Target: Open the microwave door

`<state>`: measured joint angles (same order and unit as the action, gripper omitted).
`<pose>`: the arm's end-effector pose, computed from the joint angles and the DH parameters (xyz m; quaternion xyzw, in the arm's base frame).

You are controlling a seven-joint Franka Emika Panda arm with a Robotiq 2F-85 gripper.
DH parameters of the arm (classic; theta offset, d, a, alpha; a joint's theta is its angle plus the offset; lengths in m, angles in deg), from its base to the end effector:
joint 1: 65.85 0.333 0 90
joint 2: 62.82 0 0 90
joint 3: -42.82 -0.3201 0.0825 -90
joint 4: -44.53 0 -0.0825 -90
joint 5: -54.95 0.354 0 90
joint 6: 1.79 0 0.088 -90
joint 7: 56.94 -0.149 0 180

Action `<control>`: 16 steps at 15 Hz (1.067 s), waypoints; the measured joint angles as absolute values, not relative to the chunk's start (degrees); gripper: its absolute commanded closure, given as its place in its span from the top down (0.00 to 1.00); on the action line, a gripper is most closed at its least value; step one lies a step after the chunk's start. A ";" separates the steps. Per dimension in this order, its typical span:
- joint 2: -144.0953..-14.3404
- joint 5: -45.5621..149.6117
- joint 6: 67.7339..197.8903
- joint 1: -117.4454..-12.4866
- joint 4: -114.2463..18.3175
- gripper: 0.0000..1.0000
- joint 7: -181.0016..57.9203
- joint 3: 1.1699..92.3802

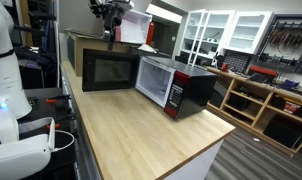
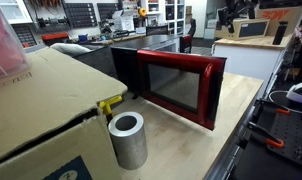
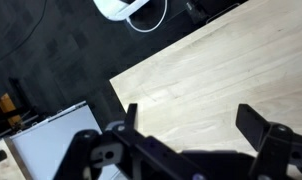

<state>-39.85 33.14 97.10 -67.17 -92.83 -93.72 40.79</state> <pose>0.3569 -0.0449 0.4311 0.9401 -0.2515 -0.0658 0.2206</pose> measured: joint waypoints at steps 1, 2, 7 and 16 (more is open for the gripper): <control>-40.03 31.72 98.16 -67.65 -92.43 1.00 -90.05 41.30; -40.19 30.61 99.76 -68.09 -92.01 1.00 -86.61 41.82; -40.33 32.78 112.01 -69.14 -89.78 1.00 -72.55 45.82; -39.67 50.78 118.18 -68.67 -88.83 1.00 -54.94 48.90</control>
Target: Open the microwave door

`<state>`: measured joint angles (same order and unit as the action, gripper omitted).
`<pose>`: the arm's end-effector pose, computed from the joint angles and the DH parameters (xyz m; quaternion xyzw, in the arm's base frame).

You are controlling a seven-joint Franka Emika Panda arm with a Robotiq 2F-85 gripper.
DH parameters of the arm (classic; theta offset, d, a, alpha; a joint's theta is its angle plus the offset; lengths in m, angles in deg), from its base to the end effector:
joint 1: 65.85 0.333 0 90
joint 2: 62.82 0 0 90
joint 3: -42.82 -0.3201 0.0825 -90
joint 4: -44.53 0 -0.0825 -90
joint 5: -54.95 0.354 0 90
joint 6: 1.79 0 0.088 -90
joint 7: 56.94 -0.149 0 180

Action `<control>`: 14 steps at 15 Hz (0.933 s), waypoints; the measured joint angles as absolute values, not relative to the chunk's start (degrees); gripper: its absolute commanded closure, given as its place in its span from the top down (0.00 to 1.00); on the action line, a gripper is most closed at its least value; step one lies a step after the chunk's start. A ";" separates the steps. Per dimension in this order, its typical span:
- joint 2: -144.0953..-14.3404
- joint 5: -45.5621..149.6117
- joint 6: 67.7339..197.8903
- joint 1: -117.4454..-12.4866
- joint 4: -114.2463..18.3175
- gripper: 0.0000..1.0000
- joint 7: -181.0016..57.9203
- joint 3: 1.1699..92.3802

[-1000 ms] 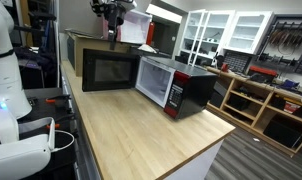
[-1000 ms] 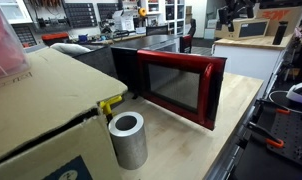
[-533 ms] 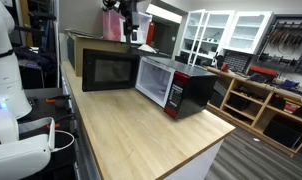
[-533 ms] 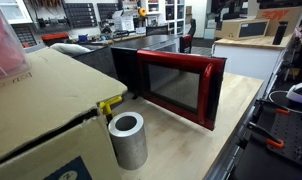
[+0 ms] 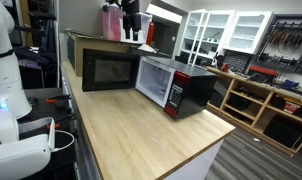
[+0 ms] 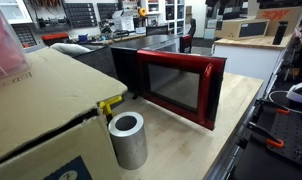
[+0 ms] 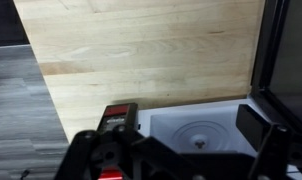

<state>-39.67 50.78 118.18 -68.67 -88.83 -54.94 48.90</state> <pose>0.4167 -0.0742 0.4819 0.9955 -0.0420 0.0828 0.0198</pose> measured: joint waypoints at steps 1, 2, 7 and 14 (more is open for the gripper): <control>-39.39 51.86 118.15 -68.44 -88.84 1.00 -54.26 48.90; -39.06 52.61 118.13 -68.26 -88.85 1.00 -53.75 48.87; -37.02 53.48 118.10 -67.96 -89.21 1.00 -53.70 48.24; -31.80 51.19 117.40 -68.51 -93.60 1.00 -53.79 47.54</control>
